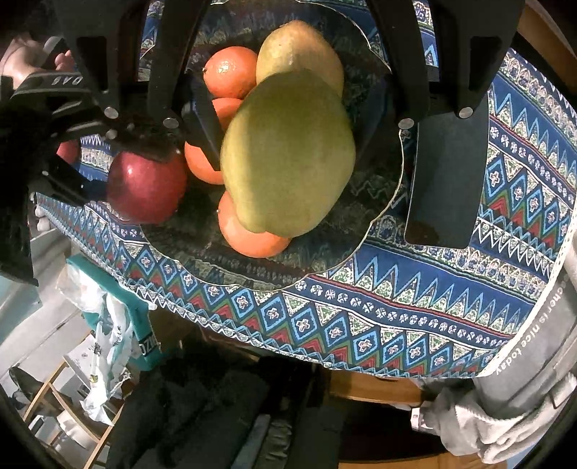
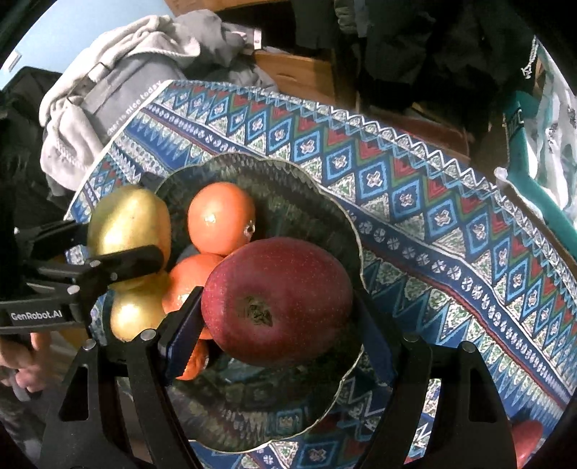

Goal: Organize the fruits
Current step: 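Open both tools to drop the pear and apple into the bowl, then move both tools back to the last red apple and tangerine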

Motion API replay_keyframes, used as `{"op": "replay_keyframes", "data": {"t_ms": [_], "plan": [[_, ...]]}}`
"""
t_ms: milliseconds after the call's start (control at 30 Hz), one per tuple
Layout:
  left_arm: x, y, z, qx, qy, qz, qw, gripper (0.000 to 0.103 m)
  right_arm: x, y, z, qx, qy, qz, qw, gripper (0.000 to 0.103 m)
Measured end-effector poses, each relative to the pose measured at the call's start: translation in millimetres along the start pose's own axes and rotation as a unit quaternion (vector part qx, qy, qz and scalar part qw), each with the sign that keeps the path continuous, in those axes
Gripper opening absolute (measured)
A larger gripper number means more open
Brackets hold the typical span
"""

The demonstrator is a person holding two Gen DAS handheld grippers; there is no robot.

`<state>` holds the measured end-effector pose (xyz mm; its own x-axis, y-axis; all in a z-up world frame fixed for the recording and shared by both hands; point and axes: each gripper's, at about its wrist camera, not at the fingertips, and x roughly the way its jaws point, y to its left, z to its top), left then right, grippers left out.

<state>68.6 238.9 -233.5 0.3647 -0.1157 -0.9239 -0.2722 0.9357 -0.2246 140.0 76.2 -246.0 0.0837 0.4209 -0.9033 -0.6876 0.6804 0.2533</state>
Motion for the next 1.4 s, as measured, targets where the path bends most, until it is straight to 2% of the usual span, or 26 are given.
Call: {"op": "replay_keyframes", "data": {"t_ms": [233, 400, 633, 1000, 1400], "plan": [[-11.1, 3.9, 1.4, -0.004, -0.01, 0.013, 0.9999, 0.069, -3.3, -1.2, -0.9, -0.002, -0.008, -0.001, 1.0, 0.079], [-26.0, -0.3, 0.9, 0.001, -0.024, 0.007, 0.9997, 0.069, -24.3, -1.4, 3.3, 0.0, -0.04, -0.002, 0.999, 0.079], [-48.8, -28.0, -4.3, 0.036, -0.04, -0.001, 0.9986, 0.07, -59.4, -3.0, 3.3, 0.01, -0.069, -0.006, 0.998, 0.08], [-89.0, -70.5, -10.3, 0.074, -0.072, -0.035, 0.994, 0.071, -122.3, -9.1, -8.1, 0.022, -0.114, -0.016, 0.993, 0.08], [-116.8, -109.6, -20.5, 0.11, -0.091, -0.067, 0.9874, 0.072, -180.8, -16.2, -41.9, 0.024, -0.148, -0.034, 0.988, 0.08]]}}
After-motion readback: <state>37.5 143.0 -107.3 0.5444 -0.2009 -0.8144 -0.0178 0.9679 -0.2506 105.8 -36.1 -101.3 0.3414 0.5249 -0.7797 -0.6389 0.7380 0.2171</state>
